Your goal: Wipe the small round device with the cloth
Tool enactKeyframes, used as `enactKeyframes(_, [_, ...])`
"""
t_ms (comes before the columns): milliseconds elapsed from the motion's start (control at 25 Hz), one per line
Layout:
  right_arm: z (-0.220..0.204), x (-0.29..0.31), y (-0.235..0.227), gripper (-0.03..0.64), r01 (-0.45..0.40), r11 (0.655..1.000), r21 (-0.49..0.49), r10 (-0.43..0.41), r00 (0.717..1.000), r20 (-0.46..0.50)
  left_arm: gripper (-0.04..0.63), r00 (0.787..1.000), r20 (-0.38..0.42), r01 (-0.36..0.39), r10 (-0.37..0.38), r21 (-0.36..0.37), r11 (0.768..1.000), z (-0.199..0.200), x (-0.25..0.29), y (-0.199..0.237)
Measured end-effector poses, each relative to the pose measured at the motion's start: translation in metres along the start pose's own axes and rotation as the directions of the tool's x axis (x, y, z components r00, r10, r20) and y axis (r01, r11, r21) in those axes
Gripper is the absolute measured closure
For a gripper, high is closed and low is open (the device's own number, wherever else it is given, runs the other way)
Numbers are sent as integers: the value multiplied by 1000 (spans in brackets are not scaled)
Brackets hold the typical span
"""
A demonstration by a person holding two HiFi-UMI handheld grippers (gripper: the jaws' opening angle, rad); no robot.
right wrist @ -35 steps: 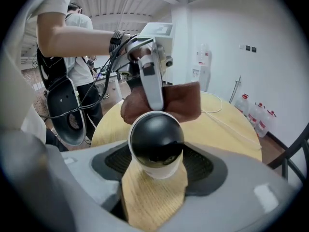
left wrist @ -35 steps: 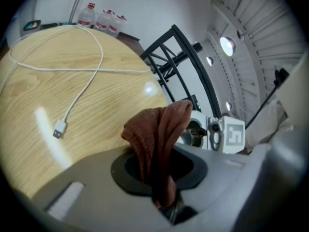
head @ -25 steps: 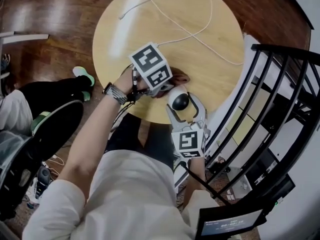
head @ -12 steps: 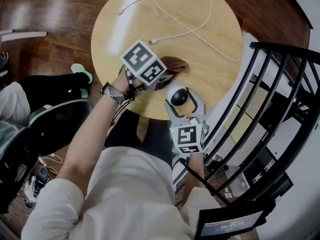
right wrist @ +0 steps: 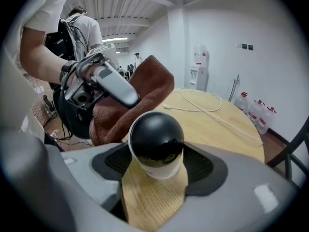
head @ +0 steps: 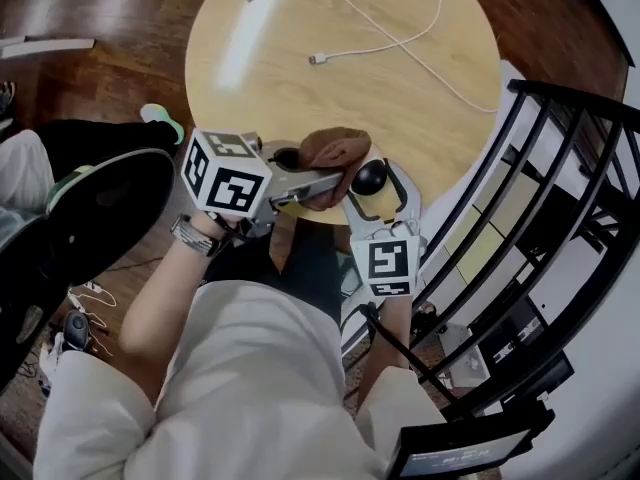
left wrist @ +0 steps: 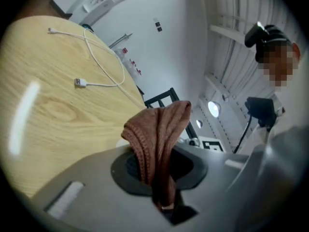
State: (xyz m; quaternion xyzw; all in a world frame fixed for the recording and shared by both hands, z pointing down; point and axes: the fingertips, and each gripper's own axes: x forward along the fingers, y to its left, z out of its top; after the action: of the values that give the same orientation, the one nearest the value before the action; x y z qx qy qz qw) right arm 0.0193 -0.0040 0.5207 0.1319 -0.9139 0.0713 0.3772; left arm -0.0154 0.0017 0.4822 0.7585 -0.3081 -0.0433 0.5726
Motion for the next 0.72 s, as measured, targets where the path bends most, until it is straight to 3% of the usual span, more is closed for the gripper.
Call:
enactKeyframes(280, [4, -2, 0, 287, -5, 1000, 10, 5, 1000, 15, 521, 991, 87, 105, -99, -68, 992, -2, 2, 7])
enactKeyframes(720, [-27, 5, -8, 287, -14, 1000, 23, 15, 998, -57, 522, 995, 92, 62, -46, -175, 983, -10, 15, 48])
